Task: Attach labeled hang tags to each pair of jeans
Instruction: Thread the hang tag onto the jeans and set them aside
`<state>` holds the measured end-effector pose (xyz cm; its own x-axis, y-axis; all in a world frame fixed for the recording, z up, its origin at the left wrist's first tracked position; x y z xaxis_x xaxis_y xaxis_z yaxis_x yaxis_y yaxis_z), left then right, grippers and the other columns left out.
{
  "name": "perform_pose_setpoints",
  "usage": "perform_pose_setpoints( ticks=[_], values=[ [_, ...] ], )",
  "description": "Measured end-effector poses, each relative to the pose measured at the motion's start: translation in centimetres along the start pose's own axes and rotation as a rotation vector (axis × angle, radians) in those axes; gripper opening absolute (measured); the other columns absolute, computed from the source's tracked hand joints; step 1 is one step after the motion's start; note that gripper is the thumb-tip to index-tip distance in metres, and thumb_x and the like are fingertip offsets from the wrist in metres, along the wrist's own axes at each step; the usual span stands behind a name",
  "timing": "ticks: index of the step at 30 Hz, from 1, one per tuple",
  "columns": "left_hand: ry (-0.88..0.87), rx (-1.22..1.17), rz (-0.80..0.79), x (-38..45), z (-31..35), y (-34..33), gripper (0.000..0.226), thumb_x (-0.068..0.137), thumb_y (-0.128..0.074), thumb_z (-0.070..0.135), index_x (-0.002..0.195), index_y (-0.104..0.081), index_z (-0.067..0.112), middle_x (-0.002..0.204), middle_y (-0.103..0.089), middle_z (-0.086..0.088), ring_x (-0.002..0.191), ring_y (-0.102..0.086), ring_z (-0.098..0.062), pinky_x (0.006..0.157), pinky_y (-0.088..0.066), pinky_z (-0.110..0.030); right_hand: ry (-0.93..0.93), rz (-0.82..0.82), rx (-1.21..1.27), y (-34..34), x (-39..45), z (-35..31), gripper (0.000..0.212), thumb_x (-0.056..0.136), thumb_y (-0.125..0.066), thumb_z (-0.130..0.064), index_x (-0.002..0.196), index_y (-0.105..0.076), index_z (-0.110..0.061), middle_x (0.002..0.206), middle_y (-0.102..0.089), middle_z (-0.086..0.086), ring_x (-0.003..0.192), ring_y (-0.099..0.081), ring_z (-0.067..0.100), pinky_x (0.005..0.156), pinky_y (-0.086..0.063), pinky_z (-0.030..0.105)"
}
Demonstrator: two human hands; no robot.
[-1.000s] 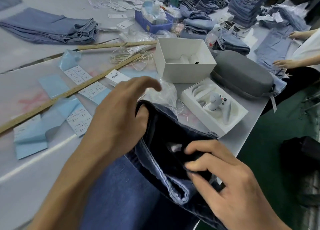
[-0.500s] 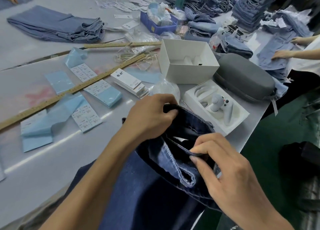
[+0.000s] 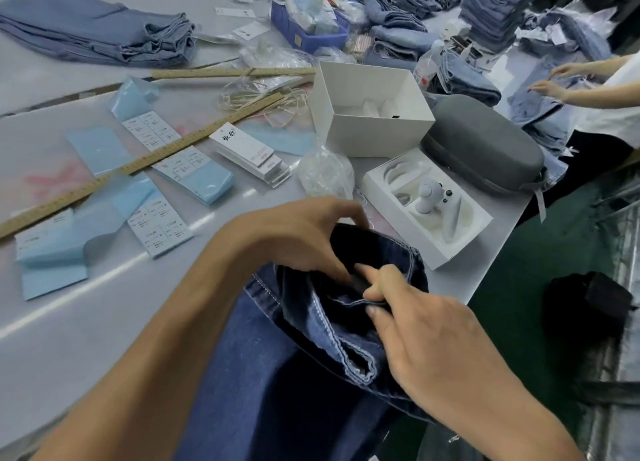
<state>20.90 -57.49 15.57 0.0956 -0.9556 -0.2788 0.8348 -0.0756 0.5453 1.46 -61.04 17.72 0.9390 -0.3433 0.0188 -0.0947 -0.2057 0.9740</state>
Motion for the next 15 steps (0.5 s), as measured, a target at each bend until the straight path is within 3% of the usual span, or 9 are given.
perform_pose_setpoints(
  ticks=[3, 5, 7, 10, 15],
  values=[
    [0.007, 0.325, 0.062, 1.0, 1.1, -1.4, 0.048, 0.077, -0.079, 0.046, 0.118, -0.054, 0.040, 0.080, -0.055, 0.018, 0.083, -0.059, -0.015, 0.071, -0.049, -0.029, -0.041, 0.029, 0.044, 0.5, -0.2, 0.7, 0.018, 0.095, -0.042, -0.032, 0.111, -0.039, -0.037, 0.101, -0.067, -0.020, 0.062, -0.058, 0.012, 0.053, -0.050, 0.035],
    [-0.016, 0.378, 0.119, 1.3, 1.1, -2.0, 0.041, 0.079, -0.077, 0.046, 0.115, -0.056, 0.042, 0.075, -0.051, 0.019, 0.082, -0.056, -0.016, 0.073, -0.049, -0.031, -0.056, 0.074, 0.054, 0.6, -0.6, 0.8, 0.027, 0.095, -0.056, -0.023, 0.118, -0.046, -0.034, 0.102, -0.066, -0.021, 0.059, -0.057, 0.009, 0.051, -0.052, 0.034],
    [-0.025, 0.284, 0.107, 1.1, 0.5, -1.8, 0.038, 0.078, -0.079, 0.044, 0.111, -0.059, 0.042, 0.080, -0.060, 0.020, 0.081, -0.060, -0.010, 0.076, -0.052, -0.031, -0.073, 0.115, 0.090, 0.4, -1.2, 0.8, 0.033, 0.094, -0.064, -0.015, 0.122, -0.054, -0.028, 0.103, -0.065, -0.021, 0.063, -0.061, 0.007, 0.052, -0.053, 0.032],
    [-0.062, 0.117, 0.107, 0.5, -0.3, -1.0, 0.036, 0.079, -0.080, 0.038, 0.112, -0.064, 0.040, 0.094, -0.071, 0.016, 0.086, -0.064, -0.001, 0.082, -0.054, -0.028, -0.059, 0.147, 0.107, 0.0, -1.8, 0.7, 0.021, 0.093, -0.063, -0.013, 0.110, -0.058, -0.023, 0.111, -0.061, -0.020, 0.062, -0.058, 0.009, 0.050, -0.050, 0.030],
    [-0.105, -0.010, 0.113, 0.6, -0.7, -0.8, 0.022, 0.091, -0.073, 0.038, 0.112, -0.070, 0.033, 0.104, -0.073, 0.012, 0.096, -0.067, -0.005, 0.094, -0.053, -0.034, -0.046, 0.145, 0.129, -0.3, -1.8, 0.8, 0.010, 0.091, -0.062, -0.016, 0.097, -0.054, -0.020, 0.127, -0.057, -0.021, 0.060, -0.058, 0.007, 0.051, -0.051, 0.030]
  ],
)
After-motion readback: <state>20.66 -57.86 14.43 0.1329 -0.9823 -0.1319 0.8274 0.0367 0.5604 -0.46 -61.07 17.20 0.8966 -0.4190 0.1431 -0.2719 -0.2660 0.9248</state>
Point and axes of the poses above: each hand's wrist, its own x-axis towards the middle knuckle, its own y-axis out of the back of the hand, z = x × y, the point moved 2 cm from there along x, towards the middle knuckle
